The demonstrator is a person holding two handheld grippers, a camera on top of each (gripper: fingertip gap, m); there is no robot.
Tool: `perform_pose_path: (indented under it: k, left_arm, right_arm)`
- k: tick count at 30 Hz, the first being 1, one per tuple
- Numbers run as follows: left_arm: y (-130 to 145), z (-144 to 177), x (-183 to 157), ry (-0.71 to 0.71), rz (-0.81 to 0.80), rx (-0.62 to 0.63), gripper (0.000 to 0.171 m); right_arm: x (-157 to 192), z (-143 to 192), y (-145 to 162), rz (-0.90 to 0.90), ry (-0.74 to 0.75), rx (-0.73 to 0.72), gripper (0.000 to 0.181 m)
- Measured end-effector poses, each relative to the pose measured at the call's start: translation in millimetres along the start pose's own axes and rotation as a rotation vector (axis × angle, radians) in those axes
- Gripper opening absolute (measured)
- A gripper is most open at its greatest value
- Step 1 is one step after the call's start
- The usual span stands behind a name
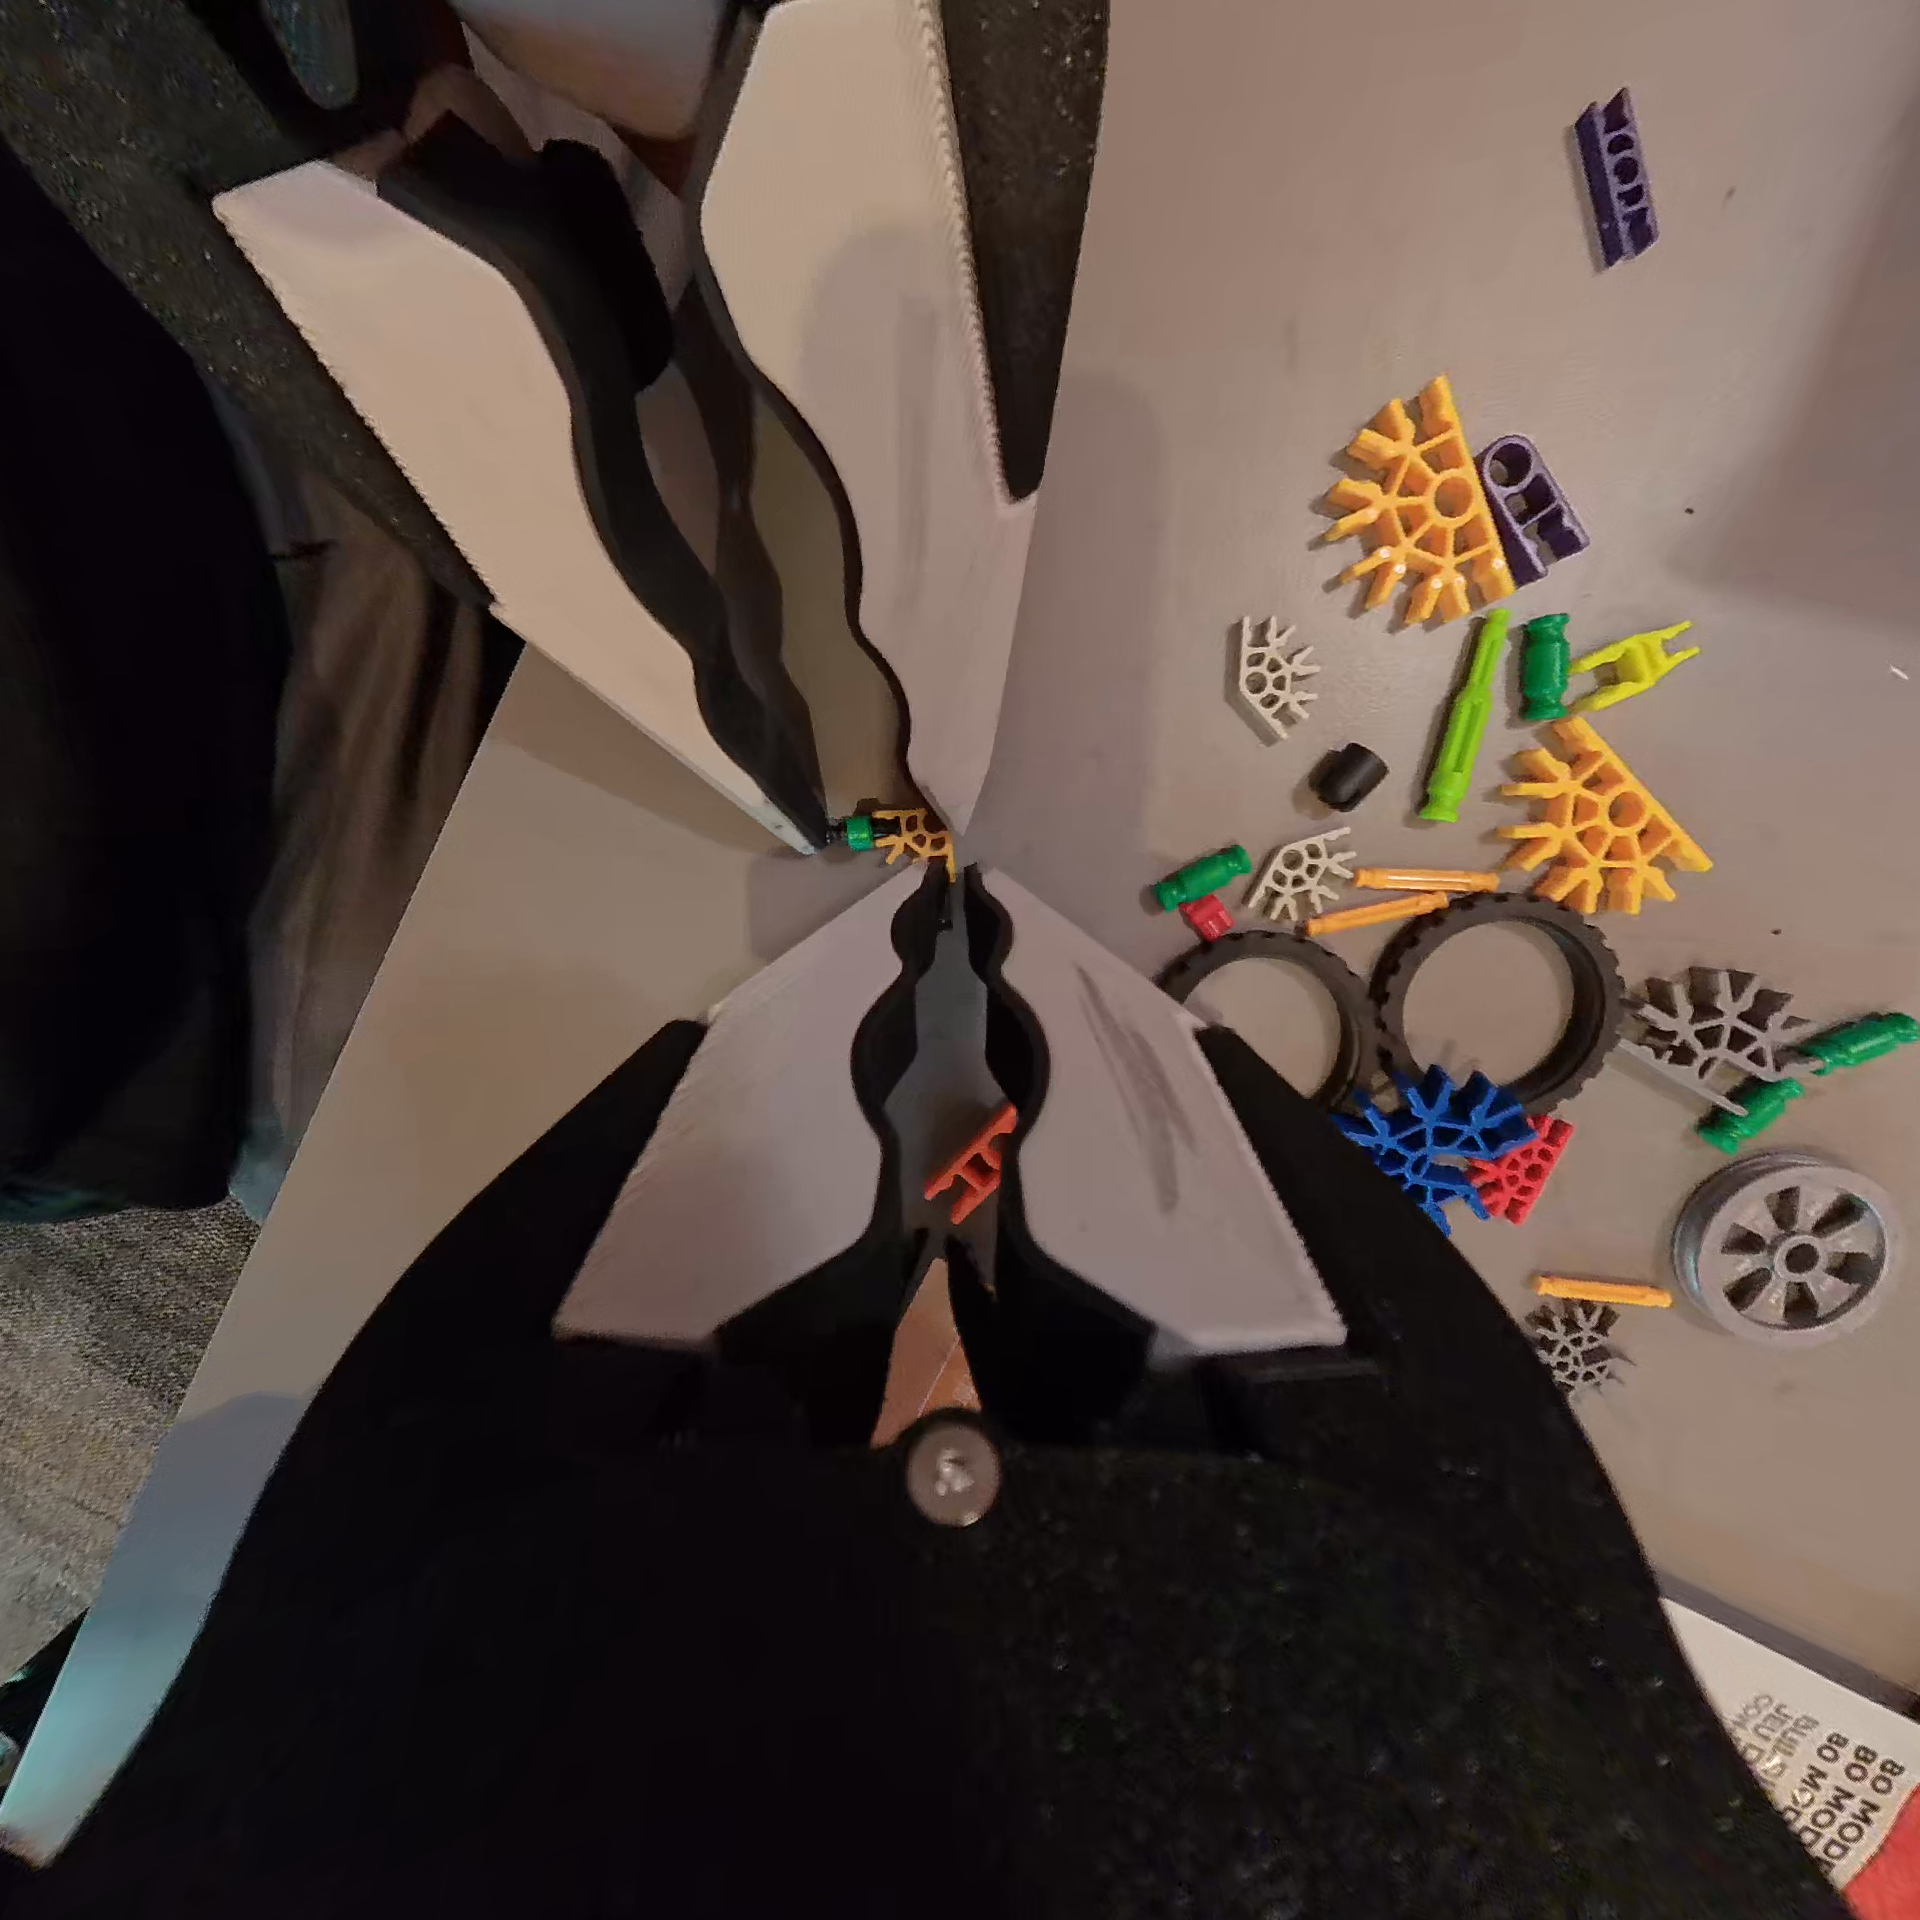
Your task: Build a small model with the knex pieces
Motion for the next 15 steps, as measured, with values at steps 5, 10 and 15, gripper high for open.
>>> perform_pose_path:
  k: [5, 10, 15]
  left_arm:
    - [-0.2, -0.1, 0.8, 0.002, 0.0, 0.001, 0.021]
    - [-0.6, -0.5, 1.3, 0.003, 0.0, 0.003, 0.021]
    - [-0.8, -0.7, 1.4, 0.006, -0.001, 0.004, 0.021]
  right_arm:
    - [-0.1, -0.6, 0.6, -0.005, -0.006, 0.004, 0.002]
    - [-1.1, -0.8, 1.3, -0.022, -0.025, 0.01, 0.0]
    - [-3.0, 0.2, 3.2, -0.054, -0.058, -0.001, 0.0]
Point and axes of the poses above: each gripper's, where its closed fingertips meet, z back along the fingers, y out of its underside, x = y × z across the jaws, the point moved 7 cm from there along z, back along the fingers, and after that the axes turned 14 degrees about y, right-handed, at the moved point
